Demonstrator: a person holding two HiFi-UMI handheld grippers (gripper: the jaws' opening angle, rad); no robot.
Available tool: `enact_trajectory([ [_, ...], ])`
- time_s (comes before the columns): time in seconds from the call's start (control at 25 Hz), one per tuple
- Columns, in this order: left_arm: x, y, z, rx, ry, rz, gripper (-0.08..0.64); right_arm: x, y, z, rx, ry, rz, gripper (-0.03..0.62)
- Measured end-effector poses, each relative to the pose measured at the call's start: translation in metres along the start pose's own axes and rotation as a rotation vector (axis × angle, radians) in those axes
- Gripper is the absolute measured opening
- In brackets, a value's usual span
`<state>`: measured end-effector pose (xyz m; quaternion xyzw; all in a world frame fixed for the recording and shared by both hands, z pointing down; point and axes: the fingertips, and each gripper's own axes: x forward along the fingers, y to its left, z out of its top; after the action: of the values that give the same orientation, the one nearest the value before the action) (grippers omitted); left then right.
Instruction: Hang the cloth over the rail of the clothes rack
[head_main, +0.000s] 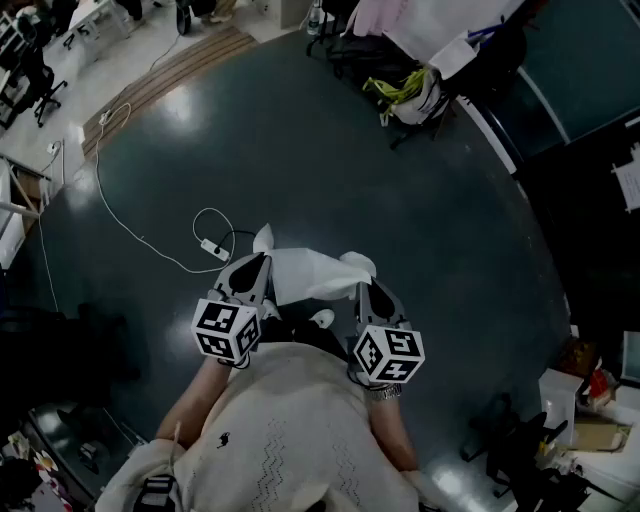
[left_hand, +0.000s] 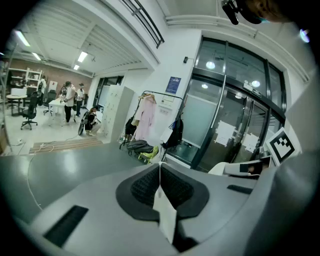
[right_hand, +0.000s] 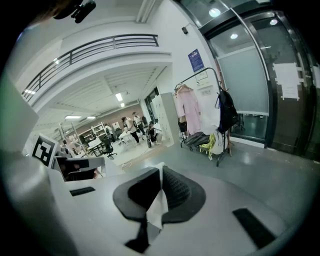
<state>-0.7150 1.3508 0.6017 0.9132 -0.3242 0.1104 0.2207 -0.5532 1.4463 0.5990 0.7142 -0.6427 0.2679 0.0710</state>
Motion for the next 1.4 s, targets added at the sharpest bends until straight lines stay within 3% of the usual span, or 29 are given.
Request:
enact_trajectory([
  [0.2,-0.047,0.071,0.018,0.005,-0.054,0.064,0.015,0.034,0.069,0.004,-0.051,-0.017,0.054,0.02],
  [0.44,-0.115,0.16,0.03,-0.072,-0.136,0.282,0.015,0.095,0.156,0.016,-0.132,0.01,0.22,0.02],
  [0.6,-0.142,0.199,0.039,-0.101,-0.183,0.377,0.015,0.125,0.203,0.018,-0.189,0.039,0.317,0.02],
  [0.8,-0.082,0.225,0.073,-0.093,-0.197,0.44,0.015,0.209,0.19,0.051,-0.21,0.089,0.396,0.02],
  [1.12,-0.002,0.402,0.157,-0.12,-0.157,0.507,0.015,0.411,0.274,0.133,-0.231,0.133,0.454,0.02],
  [1.4,0.136,0.49,0.253,-0.113,-0.146,0.534,0.015,0.571,0.262,0.235,-0.252,0.153,0.493,0.02],
])
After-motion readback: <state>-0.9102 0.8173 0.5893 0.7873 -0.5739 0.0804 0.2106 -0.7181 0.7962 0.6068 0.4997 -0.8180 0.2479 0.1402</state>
